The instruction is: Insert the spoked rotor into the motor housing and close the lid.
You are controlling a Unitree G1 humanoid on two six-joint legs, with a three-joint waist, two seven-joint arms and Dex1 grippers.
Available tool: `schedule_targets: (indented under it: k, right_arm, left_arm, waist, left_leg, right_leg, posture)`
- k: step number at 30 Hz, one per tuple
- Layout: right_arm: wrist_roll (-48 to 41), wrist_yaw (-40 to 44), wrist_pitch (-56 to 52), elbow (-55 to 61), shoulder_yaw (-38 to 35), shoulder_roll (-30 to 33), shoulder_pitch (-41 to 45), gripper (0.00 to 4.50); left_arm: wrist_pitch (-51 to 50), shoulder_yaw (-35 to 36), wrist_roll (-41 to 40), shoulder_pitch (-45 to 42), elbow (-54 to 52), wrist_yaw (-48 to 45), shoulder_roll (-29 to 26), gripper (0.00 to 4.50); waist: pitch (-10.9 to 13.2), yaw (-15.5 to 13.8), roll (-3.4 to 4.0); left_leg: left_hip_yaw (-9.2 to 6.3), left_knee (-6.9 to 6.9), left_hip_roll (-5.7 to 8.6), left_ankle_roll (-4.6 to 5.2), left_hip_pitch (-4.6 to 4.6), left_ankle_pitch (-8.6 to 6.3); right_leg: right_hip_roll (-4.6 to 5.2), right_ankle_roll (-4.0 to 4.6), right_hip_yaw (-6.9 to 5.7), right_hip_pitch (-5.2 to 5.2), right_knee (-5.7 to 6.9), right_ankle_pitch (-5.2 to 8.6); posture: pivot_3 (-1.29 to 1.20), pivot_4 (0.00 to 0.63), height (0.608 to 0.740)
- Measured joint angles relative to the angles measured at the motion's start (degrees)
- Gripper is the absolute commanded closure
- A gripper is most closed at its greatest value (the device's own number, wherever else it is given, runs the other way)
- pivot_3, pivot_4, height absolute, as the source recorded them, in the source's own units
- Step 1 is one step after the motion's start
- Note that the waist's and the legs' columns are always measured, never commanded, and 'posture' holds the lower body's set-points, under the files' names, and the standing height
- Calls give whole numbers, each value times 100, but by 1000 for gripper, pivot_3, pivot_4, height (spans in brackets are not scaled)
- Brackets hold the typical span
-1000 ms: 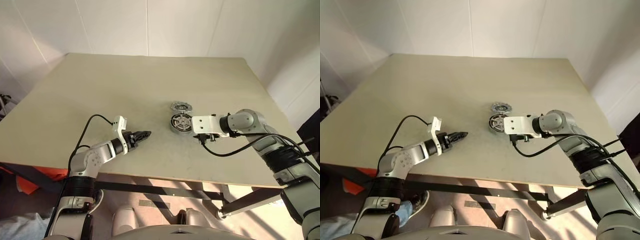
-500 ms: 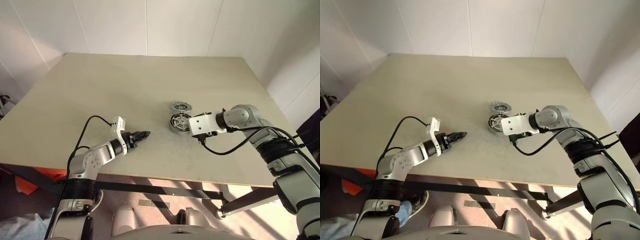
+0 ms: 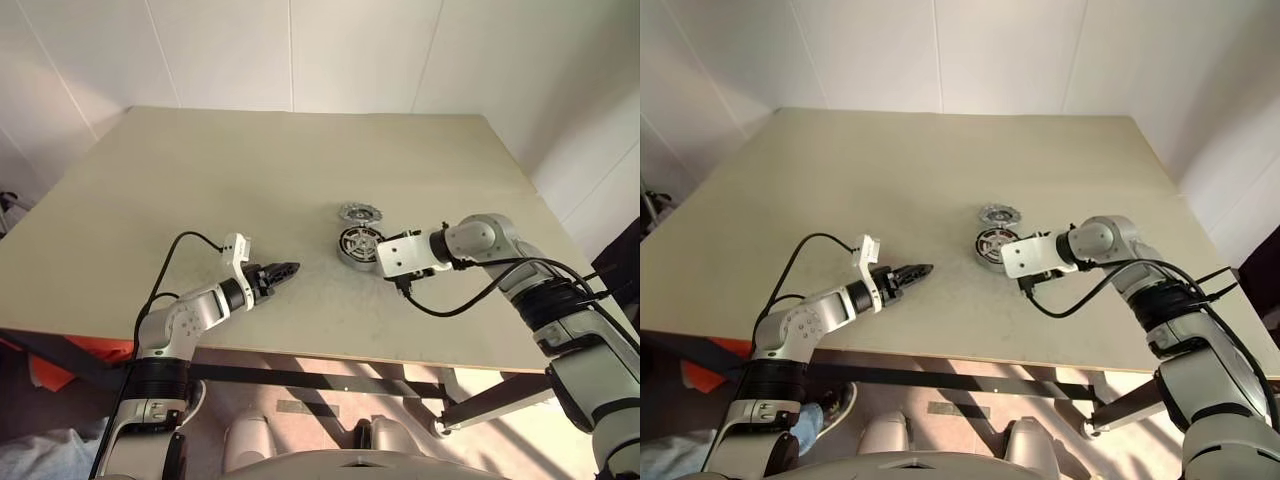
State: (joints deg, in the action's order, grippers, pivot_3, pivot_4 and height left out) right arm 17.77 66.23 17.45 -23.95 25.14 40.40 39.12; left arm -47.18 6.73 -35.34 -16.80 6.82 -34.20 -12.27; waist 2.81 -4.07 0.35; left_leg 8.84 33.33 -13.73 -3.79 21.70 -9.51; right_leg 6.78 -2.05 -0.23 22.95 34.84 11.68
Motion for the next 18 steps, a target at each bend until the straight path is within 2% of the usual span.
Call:
schedule_targets:
  k: [6,9,16,18]
  right_arm:
    - [23,24,-52,206,9,-77,-69,1490]
    - [66,-27,-54,205,14,-142,-54,2085]
    - [144,11,11,8,36,-240,143,4425]
    - [207,-24,59,-93,63,-256,149,4470]
  left_arm:
    - [0,6,4,0,0,0,0,2248]
    - [0,6,11,0,0,3,0,2248]
    - [32,28,14,31,-7,16,1,2248]
    - [41,38,14,49,-12,39,2,2248]
  waist:
    - [0,1,0]
    - [0,2,0]
    - [-5,14,-8]
    - [-7,30,-14]
  left_leg:
    - [0,0,-1,0,1,0]
    - [0,0,-1,0,-1,0]
    - [0,0,-3,0,-9,0]
    - [0,0,-7,-2,-15,1]
  right_leg:
    - [-1,0,0,0,0,0]
    - [-1,0,1,0,0,0]
    - [-5,0,2,-8,0,0]
    - [-10,9,3,-10,0,-6]
  posture:
    - [0,0,740]
    - [0,0,740]
    - [0,0,740]
    - [0,0,740]
